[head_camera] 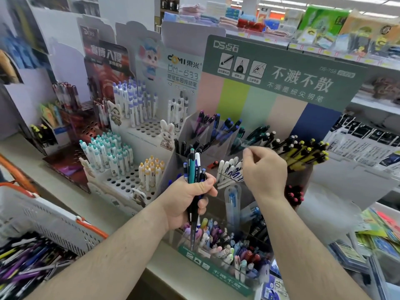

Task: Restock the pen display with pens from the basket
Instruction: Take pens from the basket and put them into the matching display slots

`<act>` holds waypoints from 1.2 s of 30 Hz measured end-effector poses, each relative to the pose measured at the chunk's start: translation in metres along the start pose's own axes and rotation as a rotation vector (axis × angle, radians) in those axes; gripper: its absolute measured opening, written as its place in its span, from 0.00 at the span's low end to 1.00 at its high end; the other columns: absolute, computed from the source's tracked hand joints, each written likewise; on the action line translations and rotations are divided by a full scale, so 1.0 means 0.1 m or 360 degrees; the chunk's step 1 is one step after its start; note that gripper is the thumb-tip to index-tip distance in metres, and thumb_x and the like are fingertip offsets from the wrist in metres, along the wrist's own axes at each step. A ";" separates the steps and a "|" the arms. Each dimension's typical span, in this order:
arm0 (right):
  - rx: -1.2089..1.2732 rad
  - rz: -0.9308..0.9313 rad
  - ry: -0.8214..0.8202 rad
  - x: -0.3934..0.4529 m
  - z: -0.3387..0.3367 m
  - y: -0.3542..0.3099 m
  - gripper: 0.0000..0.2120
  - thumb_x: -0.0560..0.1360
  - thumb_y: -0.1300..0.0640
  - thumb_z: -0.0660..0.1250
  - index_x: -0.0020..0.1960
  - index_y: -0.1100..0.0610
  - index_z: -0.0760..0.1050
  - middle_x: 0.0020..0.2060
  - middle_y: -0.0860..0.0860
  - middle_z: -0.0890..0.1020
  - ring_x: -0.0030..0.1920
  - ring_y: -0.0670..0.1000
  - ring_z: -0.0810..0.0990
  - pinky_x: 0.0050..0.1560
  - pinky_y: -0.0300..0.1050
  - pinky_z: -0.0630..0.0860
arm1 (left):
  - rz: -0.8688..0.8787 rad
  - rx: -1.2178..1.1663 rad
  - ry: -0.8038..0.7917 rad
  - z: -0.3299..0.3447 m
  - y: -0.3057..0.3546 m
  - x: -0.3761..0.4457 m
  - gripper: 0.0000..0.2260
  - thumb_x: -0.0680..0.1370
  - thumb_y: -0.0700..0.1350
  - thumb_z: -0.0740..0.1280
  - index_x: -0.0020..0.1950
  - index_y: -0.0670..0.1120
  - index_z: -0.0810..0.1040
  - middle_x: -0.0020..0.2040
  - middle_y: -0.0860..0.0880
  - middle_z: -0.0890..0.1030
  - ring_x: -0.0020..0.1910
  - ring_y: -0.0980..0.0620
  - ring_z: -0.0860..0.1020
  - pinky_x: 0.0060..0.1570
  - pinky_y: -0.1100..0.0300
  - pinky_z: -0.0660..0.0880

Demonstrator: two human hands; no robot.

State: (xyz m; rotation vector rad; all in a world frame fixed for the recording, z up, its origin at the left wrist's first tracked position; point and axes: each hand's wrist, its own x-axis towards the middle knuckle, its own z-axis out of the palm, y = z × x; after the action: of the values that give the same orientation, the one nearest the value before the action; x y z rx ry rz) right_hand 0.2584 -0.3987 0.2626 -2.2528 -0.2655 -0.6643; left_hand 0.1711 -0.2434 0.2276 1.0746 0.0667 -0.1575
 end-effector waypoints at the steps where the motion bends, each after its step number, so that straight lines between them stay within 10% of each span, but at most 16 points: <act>1: 0.0104 -0.0005 -0.0006 -0.03 -0.04 -0.06 0.08 0.78 0.56 0.67 0.44 0.53 0.84 0.36 0.43 0.81 0.41 0.47 0.79 0.44 0.45 0.77 | -0.0011 0.0030 -0.0018 0.00 0.00 0.00 0.07 0.71 0.44 0.68 0.46 0.44 0.75 0.34 0.47 0.79 0.23 0.55 0.69 0.24 0.62 0.67; 8: 0.0626 0.0360 -0.1186 -0.26 -0.18 -0.37 0.07 0.75 0.53 0.73 0.41 0.54 0.85 0.31 0.51 0.83 0.32 0.46 0.79 0.40 0.46 0.79 | -0.0050 0.0217 -0.0180 0.02 -0.02 -0.02 0.08 0.72 0.44 0.69 0.41 0.40 0.76 0.30 0.48 0.78 0.22 0.56 0.69 0.24 0.63 0.67; 24: 0.1198 0.0821 -0.0379 -0.36 -0.28 -0.14 0.08 0.81 0.62 0.65 0.45 0.60 0.80 0.36 0.54 0.82 0.34 0.49 0.78 0.38 0.41 0.79 | 0.0044 -0.0143 0.0497 -0.22 -0.11 0.08 0.11 0.79 0.48 0.65 0.41 0.43 0.77 0.35 0.47 0.82 0.31 0.50 0.81 0.31 0.59 0.79; 36: 0.1367 0.1090 0.0261 -0.28 -0.26 -0.14 0.03 0.80 0.60 0.67 0.52 0.57 0.78 0.38 0.52 0.85 0.38 0.49 0.86 0.38 0.41 0.81 | 0.0128 -0.0456 -0.0048 -0.10 0.03 0.20 0.09 0.69 0.49 0.73 0.40 0.44 0.80 0.34 0.48 0.79 0.21 0.57 0.67 0.21 0.65 0.66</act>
State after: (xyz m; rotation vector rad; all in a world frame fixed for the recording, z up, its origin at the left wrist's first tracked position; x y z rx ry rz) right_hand 0.2195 -0.4072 0.2715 -1.3174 0.2641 -0.2686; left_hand 0.1915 -0.2353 0.2225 0.7877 0.0179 -0.0881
